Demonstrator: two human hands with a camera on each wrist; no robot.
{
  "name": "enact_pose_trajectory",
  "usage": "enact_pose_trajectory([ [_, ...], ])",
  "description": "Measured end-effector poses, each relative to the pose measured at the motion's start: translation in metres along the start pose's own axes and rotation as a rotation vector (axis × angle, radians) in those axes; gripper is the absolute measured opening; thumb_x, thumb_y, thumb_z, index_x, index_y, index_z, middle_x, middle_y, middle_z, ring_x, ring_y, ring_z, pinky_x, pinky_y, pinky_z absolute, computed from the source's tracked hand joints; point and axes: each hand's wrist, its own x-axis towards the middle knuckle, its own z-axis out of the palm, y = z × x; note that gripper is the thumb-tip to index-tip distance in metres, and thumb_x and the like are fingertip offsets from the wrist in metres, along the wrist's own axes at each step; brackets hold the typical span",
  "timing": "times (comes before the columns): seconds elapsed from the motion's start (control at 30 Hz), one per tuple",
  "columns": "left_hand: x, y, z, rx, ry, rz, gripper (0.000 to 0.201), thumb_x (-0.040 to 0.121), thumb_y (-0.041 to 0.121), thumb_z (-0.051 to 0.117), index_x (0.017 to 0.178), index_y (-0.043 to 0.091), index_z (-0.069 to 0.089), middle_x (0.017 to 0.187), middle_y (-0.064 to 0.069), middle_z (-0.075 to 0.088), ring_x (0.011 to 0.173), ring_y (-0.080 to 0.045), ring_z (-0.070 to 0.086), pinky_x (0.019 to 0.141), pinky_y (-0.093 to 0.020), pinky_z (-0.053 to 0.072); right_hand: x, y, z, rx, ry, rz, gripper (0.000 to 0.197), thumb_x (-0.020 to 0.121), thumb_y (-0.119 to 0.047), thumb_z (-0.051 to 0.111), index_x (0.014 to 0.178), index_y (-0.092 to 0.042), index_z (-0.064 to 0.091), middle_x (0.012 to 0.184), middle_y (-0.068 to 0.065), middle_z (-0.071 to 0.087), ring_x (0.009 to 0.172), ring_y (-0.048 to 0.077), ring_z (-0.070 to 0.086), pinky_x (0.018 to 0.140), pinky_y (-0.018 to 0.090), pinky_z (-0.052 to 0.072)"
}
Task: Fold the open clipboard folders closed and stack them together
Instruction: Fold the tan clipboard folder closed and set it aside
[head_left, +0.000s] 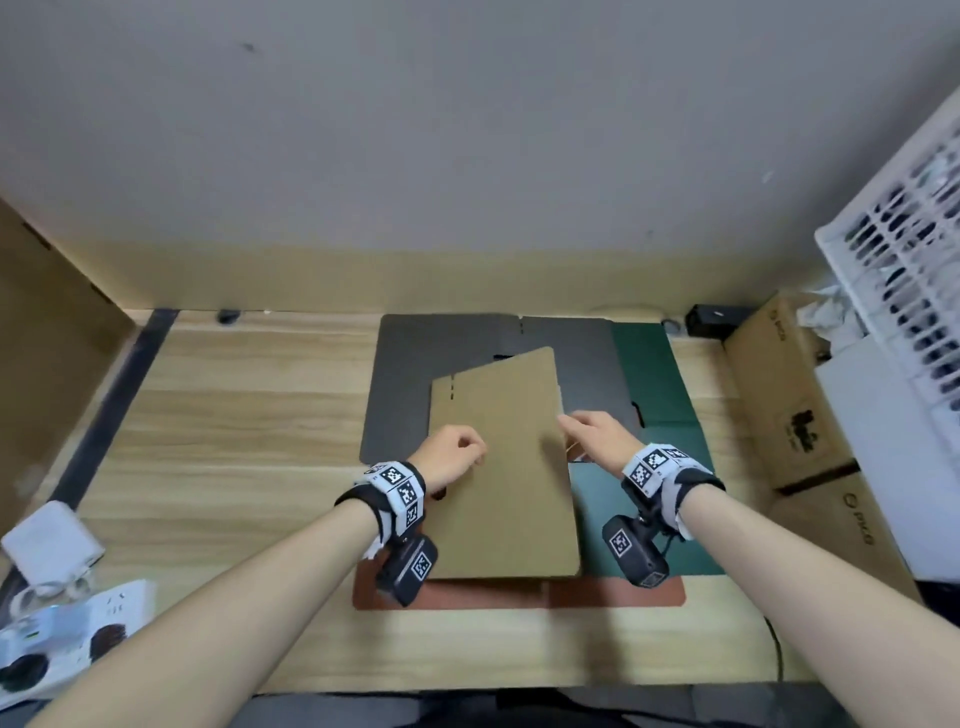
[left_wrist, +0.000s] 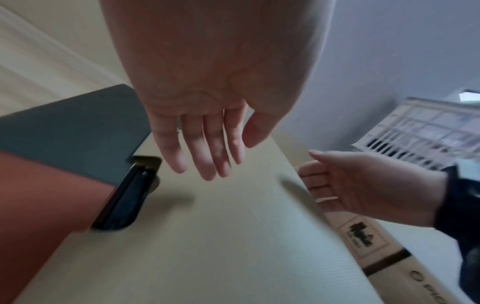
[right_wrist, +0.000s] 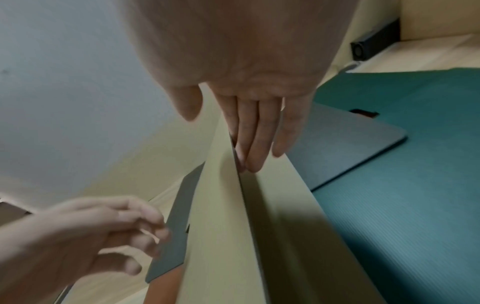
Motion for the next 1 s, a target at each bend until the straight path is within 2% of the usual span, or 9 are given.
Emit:
enact_pose_trajectory([
  [0.1,0.006,-0.02,0.015,0.089,0.102,-0.159,0.023,0.093,0.019,0.049,0.103,0.015,0.069,0.101,0.001,0.067,0.089,-0.022,0.063,0.075,-0.029,0.049,0.013,0.032,0.002,-0.041,-0.028,0.055,0.03,0.095,-0.029,0.05,0.114,-0.009,0.063,0.104,0.008,0.069,0.087,0.021,0.068,0.079,0.031,0.048],
  [0.27,0.001,-0.067,0.034,0.059,0.265,-0.388,0.026,0.089,0.015,0.058,0.115,0.011,0.059,0.121,-0.008,0.064,0.113,-0.026,0.059,0.096,-0.033,0.045,0.032,0.07,0.018,-0.093,-0.031,0.119,0.04,0.093,-0.021,0.055,0.129,-0.004,0.054,0.127,0.013,0.061,0.118,0.03,0.057,0.103,0.039,0.043],
  [0.33,-0.005,-0.08,0.042,0.019,0.261,-0.443,0.027,0.087,0.013,0.061,0.113,0.01,0.057,0.118,-0.009,0.065,0.108,-0.025,0.06,0.093,-0.032,0.045,0.037,0.081,0.029,-0.102,-0.022,0.134,0.043,0.091,-0.02,0.057,0.131,-0.004,0.052,0.124,0.014,0.063,0.115,0.03,0.058,0.1,0.037,0.043],
  [0.47,-0.003,-0.097,0.05,-0.075,0.27,-0.545,0.043,0.079,0.016,0.069,0.117,0.012,0.051,0.107,-0.006,0.066,0.103,-0.025,0.062,0.09,-0.033,0.048,0.045,0.091,0.048,-0.093,0.047,0.157,0.042,0.083,-0.009,0.067,0.123,-0.005,0.054,0.085,-0.001,0.062,0.09,0.024,0.06,0.089,0.035,0.048],
  [0.53,0.001,-0.095,0.048,-0.147,0.275,-0.593,0.036,0.078,0.016,0.071,0.109,0.013,0.054,0.101,-0.008,0.065,0.098,-0.026,0.062,0.083,-0.03,0.046,0.046,0.091,0.05,-0.149,0.063,0.173,0.038,0.078,-0.008,0.071,0.113,-0.01,0.057,0.076,-0.006,0.059,0.085,0.024,0.062,0.085,0.035,0.05],
  [0.6,0.008,-0.098,0.038,-0.179,0.224,-0.613,0.015,0.079,0.015,0.071,0.082,0.015,0.056,0.084,-0.009,0.063,0.08,-0.025,0.06,0.069,-0.029,0.046,0.049,0.087,0.053,-0.2,0.05,0.189,0.032,0.074,-0.011,0.073,0.101,-0.018,0.057,0.079,-0.002,0.063,0.087,0.026,0.065,0.084,0.036,0.052],
  [0.67,0.014,-0.101,0.027,-0.195,0.124,-0.622,0.019,0.08,0.016,0.069,0.069,0.014,0.054,0.069,-0.009,0.06,0.065,-0.022,0.058,0.056,-0.025,0.045,0.052,0.082,0.054,-0.243,0.018,0.212,0.025,0.074,-0.013,0.073,0.093,-0.019,0.059,0.083,0.002,0.068,0.087,0.027,0.066,0.081,0.034,0.053],
  [0.8,0.023,-0.108,0.006,-0.226,0.029,-0.607,0.022,0.082,0.021,0.068,0.073,0.015,0.05,0.067,-0.004,0.054,0.062,-0.017,0.055,0.059,-0.025,0.047,0.056,0.063,0.061,-0.242,0.051,0.27,0.023,0.075,-0.014,0.074,0.095,-0.013,0.063,0.09,0.006,0.071,0.087,0.027,0.066,0.081,0.032,0.052],
  [1.0,0.022,-0.154,-0.059,-0.254,0.117,-0.518,0.016,0.084,0.028,0.063,0.086,0.017,0.051,0.077,-0.004,0.059,0.072,-0.021,0.059,0.067,-0.033,0.056,0.061,-0.003,0.105,-0.141,0.151,0.234,0.028,0.078,-0.017,0.077,0.096,-0.015,0.056,0.085,0.0,0.062,0.084,0.022,0.058,0.078,0.027,0.043],
])
